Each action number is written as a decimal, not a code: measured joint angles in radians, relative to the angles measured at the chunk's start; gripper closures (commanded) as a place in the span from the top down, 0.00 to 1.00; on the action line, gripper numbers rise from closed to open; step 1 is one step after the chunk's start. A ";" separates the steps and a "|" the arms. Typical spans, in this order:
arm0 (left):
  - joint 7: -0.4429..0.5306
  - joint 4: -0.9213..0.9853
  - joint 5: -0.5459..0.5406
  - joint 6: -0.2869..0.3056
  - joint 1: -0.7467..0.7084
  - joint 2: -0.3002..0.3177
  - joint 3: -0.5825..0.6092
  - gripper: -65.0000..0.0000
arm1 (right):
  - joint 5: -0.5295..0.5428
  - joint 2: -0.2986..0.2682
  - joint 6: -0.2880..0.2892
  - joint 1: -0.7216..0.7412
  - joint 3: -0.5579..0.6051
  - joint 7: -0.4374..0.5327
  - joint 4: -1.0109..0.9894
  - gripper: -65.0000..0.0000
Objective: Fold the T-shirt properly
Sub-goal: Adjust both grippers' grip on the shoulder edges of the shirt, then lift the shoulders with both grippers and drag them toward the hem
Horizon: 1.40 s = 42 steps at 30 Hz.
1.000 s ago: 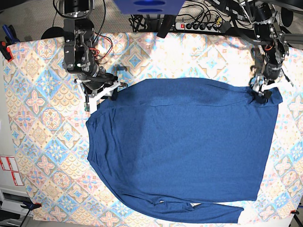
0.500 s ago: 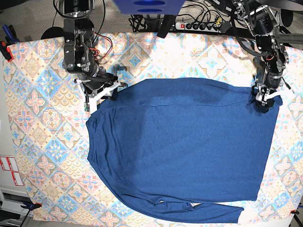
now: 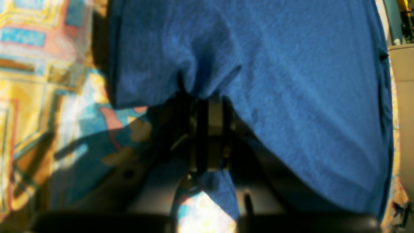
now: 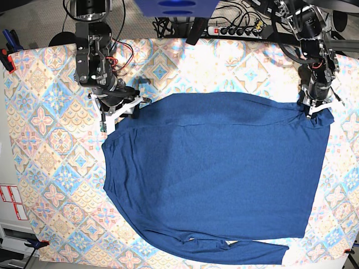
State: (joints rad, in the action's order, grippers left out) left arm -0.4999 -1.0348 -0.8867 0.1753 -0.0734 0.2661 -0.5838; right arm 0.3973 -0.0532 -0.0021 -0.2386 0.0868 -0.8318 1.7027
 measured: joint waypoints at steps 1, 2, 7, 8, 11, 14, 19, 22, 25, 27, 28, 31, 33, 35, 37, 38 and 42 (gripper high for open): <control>-0.016 -0.022 0.008 -0.005 -0.006 -0.001 0.000 0.00 | 0.021 0.000 -0.003 0.000 0.000 -0.002 0.000 0.32; -0.039 -0.042 0.011 -0.006 -0.012 -0.003 0.001 0.00 | 0.048 0.000 -0.003 -0.002 -0.001 -0.004 0.000 0.35; -0.084 -0.105 0.014 -0.006 -0.022 -0.008 0.002 0.00 | 0.193 0.000 0.000 0.013 -0.009 -0.019 -0.030 0.46; -0.083 -0.110 0.013 -0.006 -0.021 -0.008 0.002 0.00 | 0.202 0.000 -0.003 0.026 -0.010 -0.021 -0.051 0.46; -0.080 -0.111 0.011 -0.003 -0.021 -0.006 0.002 0.00 | 0.239 0.001 -0.002 0.076 -0.010 -0.017 -0.127 0.46; -0.084 -0.111 0.013 -0.006 -0.027 -0.006 0.000 0.00 | 0.238 0.001 -0.002 0.119 -0.010 -0.014 -0.207 0.46; -0.080 -0.111 0.011 -0.006 -0.035 -0.005 -0.001 0.00 | 0.240 0.002 -0.001 0.142 -0.022 -0.016 -0.263 0.46; -0.080 -0.111 0.011 -0.006 -0.035 -0.005 -0.001 0.00 | 0.238 0.009 -0.003 0.148 -0.077 -0.014 -0.294 0.46; -0.080 -0.111 0.011 -0.006 -0.035 -0.005 -0.001 0.00 | 0.240 0.026 -0.002 0.144 -0.121 -0.010 -0.303 0.46; -0.080 -0.111 0.011 -0.005 -0.036 -0.006 -0.001 0.00 | 0.239 0.037 -0.003 0.144 -0.135 -0.010 -0.303 0.46; -0.080 -0.111 0.011 -0.006 -0.036 -0.006 -0.001 0.00 | 0.239 0.039 -0.003 0.143 -0.135 -0.010 -0.303 0.46; -0.080 -0.111 0.011 -0.006 -0.037 -0.006 -0.001 0.00 | 0.240 0.045 -0.001 0.141 -0.130 -0.012 -0.303 0.46; -0.080 -0.111 0.011 -0.006 -0.038 -0.006 -0.001 0.00 | 0.240 0.048 0.000 0.141 -0.130 -0.011 -0.303 0.46; -0.080 -0.111 0.011 -0.006 -0.037 -0.008 -0.001 0.00 | 0.240 0.053 0.000 0.141 -0.130 -0.009 -0.308 0.46; -0.080 -0.111 0.011 -0.006 -0.037 -0.008 -0.001 0.00 | 0.246 0.053 0.009 0.148 -0.130 0.007 -0.341 0.46; -0.080 -0.111 0.011 -0.006 -0.037 -0.008 -0.001 0.00 | 0.258 0.053 0.016 0.154 -0.130 0.013 -0.362 0.46; -0.080 -0.111 0.011 -0.006 -0.038 -0.008 -0.001 0.00 | 0.266 0.053 0.023 0.188 -0.132 0.019 -0.406 0.43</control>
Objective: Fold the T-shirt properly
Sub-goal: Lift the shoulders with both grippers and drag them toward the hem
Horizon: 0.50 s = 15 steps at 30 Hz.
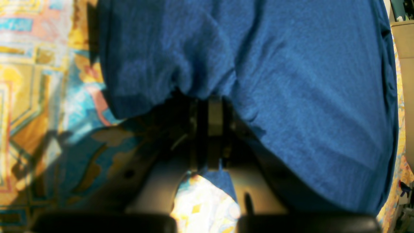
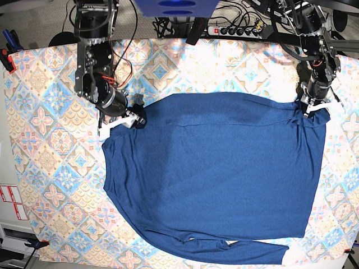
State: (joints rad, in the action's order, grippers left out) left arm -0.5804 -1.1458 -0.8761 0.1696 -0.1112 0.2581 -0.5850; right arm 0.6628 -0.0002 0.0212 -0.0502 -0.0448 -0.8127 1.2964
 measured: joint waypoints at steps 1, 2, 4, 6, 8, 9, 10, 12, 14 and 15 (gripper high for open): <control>0.000 0.000 0.000 0.000 0.000 0.000 0.000 0.00 | -0.003 0.006 -0.005 0.008 -0.004 0.002 -0.008 0.40; 0.000 0.000 0.000 0.000 0.000 0.000 0.000 0.00 | -0.008 0.015 -0.011 0.009 -0.008 0.008 -0.009 0.33; 0.000 0.000 0.000 0.000 0.001 0.000 0.000 0.00 | -0.006 0.018 -0.011 0.005 -0.008 0.002 -0.013 0.19; 0.000 0.000 0.000 0.000 0.000 0.000 0.000 0.00 | -0.003 0.020 -0.011 0.000 -0.008 0.000 -0.013 0.03; 0.000 0.000 0.000 0.000 0.000 0.000 0.000 0.00 | -0.005 0.019 -0.011 0.003 -0.008 -0.011 -0.009 0.00; 0.000 0.000 0.000 0.000 0.000 0.000 0.000 0.00 | -0.008 0.019 -0.016 0.006 -0.009 -0.019 -0.008 0.01; 0.000 -0.002 0.001 0.000 0.000 0.000 0.000 0.00 | -0.008 0.019 -0.018 0.009 -0.011 -0.020 -0.007 0.01; -0.005 -0.030 0.004 -0.006 -0.007 0.000 0.002 0.00 | -0.010 0.030 -0.019 0.006 -0.057 -0.035 0.006 0.01; -0.013 -0.080 0.002 -0.001 -0.020 0.003 0.002 0.00 | -0.011 0.033 -0.019 -0.008 -0.117 -0.051 0.036 0.01; -0.029 -0.106 0.000 0.003 -0.026 0.004 0.002 0.00 | -0.013 0.027 -0.023 -0.017 -0.144 -0.045 0.050 0.01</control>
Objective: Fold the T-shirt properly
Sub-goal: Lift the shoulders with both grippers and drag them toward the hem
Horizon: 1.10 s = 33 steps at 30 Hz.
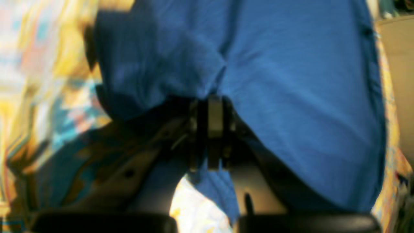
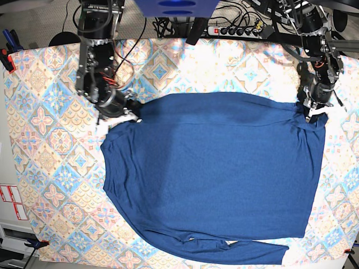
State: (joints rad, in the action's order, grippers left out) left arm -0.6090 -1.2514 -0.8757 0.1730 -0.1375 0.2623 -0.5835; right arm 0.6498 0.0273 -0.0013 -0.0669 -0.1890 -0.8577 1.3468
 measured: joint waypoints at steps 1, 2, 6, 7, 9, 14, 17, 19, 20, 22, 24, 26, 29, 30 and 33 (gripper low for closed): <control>-0.012 -0.018 -0.002 0.003 -0.005 0.000 0.000 0.00 | -0.004 -0.008 0.000 -0.011 -0.023 -0.001 0.014 0.01; -0.025 -0.025 0.000 0.003 -0.010 0.000 0.000 0.00 | -0.005 -0.013 0.000 -0.020 -0.033 -0.011 0.024 0.01; -0.047 -0.024 0.000 0.005 -0.039 -0.010 0.004 0.00 | -0.014 -0.010 -0.004 -0.041 -0.060 -0.052 0.058 0.01; -0.047 -0.024 0.000 0.003 -0.044 -0.010 0.004 0.00 | -0.014 -0.008 -0.003 -0.041 -0.063 -0.053 0.067 0.01; -0.046 -0.023 0.000 -0.001 -0.047 -0.010 0.003 0.00 | -0.010 -0.006 0.000 -0.034 -0.064 -0.051 0.075 0.01; -0.045 -0.023 0.000 -0.002 -0.008 -0.010 0.003 0.00 | -0.010 -0.007 -0.002 -0.026 -0.062 -0.046 0.074 0.01; -0.046 -0.022 0.001 -0.003 0.032 -0.010 0.003 0.00 | -0.017 0.000 -0.008 0.014 -0.062 -0.052 0.064 0.01; -0.045 -0.022 0.000 0.000 0.065 -0.010 0.003 0.00 | -0.011 0.001 0.000 0.052 -0.060 -0.047 0.064 0.01; -0.045 -0.022 0.007 -0.002 0.083 -0.009 0.003 0.00 | -0.007 0.001 0.000 0.069 -0.060 -0.040 0.065 0.01; -0.045 -0.022 0.007 -0.001 0.111 -0.005 0.003 0.00 | -0.006 0.000 0.000 0.093 -0.060 -0.041 0.066 0.01; -0.047 -0.022 0.009 0.000 0.138 -0.004 0.003 0.00 | -0.010 0.000 -0.003 0.106 -0.060 -0.044 0.066 0.01; -0.047 -0.022 0.008 -0.003 0.165 -0.002 0.003 0.00 | -0.013 0.000 -0.003 0.130 -0.060 -0.045 0.049 0.01; -0.045 0.009 0.006 0.002 0.214 0.001 0.003 0.00 | -0.013 0.000 -0.002 0.185 -0.066 -0.039 -0.007 0.01; -0.045 0.038 0.009 0.003 0.235 0.001 0.003 0.00 | -0.012 0.000 0.000 0.195 -0.064 -0.017 -0.023 0.01; -0.047 0.145 0.012 -0.005 0.290 0.007 0.004 0.00 | -0.010 0.000 -0.003 0.220 -0.062 0.024 -0.067 0.01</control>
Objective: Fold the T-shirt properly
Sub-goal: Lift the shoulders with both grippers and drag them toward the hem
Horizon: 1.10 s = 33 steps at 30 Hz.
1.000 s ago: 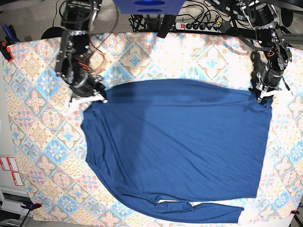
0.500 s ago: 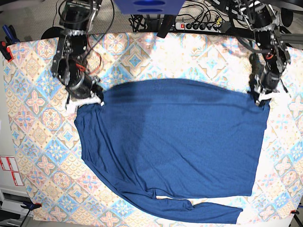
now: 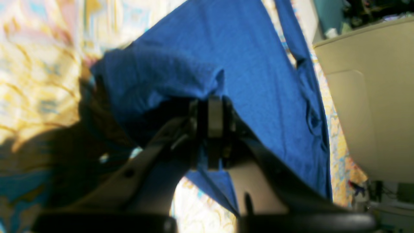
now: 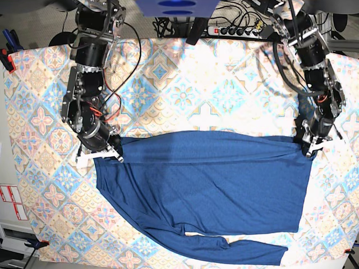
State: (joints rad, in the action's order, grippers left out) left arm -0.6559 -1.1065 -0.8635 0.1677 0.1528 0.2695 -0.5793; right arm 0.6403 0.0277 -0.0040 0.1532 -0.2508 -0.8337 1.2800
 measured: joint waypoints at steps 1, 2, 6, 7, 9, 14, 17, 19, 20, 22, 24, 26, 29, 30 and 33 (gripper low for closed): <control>0.001 0.025 0.000 0.001 0.014 0.003 0.000 0.00 | -0.004 0.000 -0.001 0.010 0.000 0.000 -0.015 0.01; 0.002 0.047 0.000 0.003 0.030 0.009 0.000 0.00 | -0.003 0.000 -0.004 0.020 0.000 0.004 -0.032 0.01; 0.012 0.127 0.013 0.000 0.082 0.015 -0.002 0.00 | -0.004 0.000 -0.002 0.047 -0.003 0.018 -0.076 0.01; 0.010 0.138 0.034 0.000 0.095 0.014 -0.003 0.00 | -0.004 0.001 -0.001 0.050 -0.005 0.019 -0.082 0.01; 0.025 0.142 0.072 -0.002 0.115 0.009 -0.003 0.00 | -0.005 0.000 -0.002 0.058 -0.005 0.018 -0.090 0.01; 0.043 0.142 0.132 0.004 0.141 0.008 -0.003 0.00 | -0.004 0.000 0.000 0.068 -0.006 0.031 -0.090 0.01; 0.045 0.142 0.146 0.005 0.141 0.008 -0.003 0.00 | -0.003 0.002 0.002 0.069 -0.005 0.081 -0.102 0.01; 0.043 0.142 0.153 0.005 0.141 0.007 -0.003 0.00 | -0.004 -0.004 0.002 0.070 -0.005 0.090 -0.131 0.01; 0.043 0.142 0.153 0.005 0.141 0.007 -0.003 0.00 | -0.004 -0.006 0.002 0.069 -0.005 0.090 -0.146 0.01; 0.043 0.142 0.153 0.005 0.144 0.005 -0.003 0.00 | -0.005 -0.005 0.000 0.064 -0.003 0.091 -0.165 0.01; 0.055 0.167 0.151 0.009 0.149 0.005 -0.003 0.00 | -0.004 -0.005 0.000 0.063 -0.003 0.101 -0.175 0.06; 0.061 0.218 0.152 0.007 0.147 0.005 -0.003 0.02 | -0.005 -0.006 -0.001 0.063 -0.002 0.103 -0.175 0.13; 0.068 0.257 0.153 -0.006 0.130 0.002 -0.003 0.19 | -0.005 -0.008 -0.001 0.063 -0.002 0.105 -0.172 0.29; 0.077 0.257 0.154 -0.007 0.126 0.003 -0.003 0.24 | -0.005 -0.008 -0.001 0.062 -0.002 0.099 -0.170 0.33; 0.086 0.257 0.153 -0.010 0.122 0.011 -0.003 0.32 | -0.009 -0.010 -0.003 0.058 -0.007 0.064 -0.162 0.43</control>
State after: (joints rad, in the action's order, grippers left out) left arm -0.5701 -0.8497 -0.7105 0.1581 0.2752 0.2802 -0.5819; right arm 0.6315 0.0181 -0.0071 0.2108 -0.2577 -0.7700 1.1179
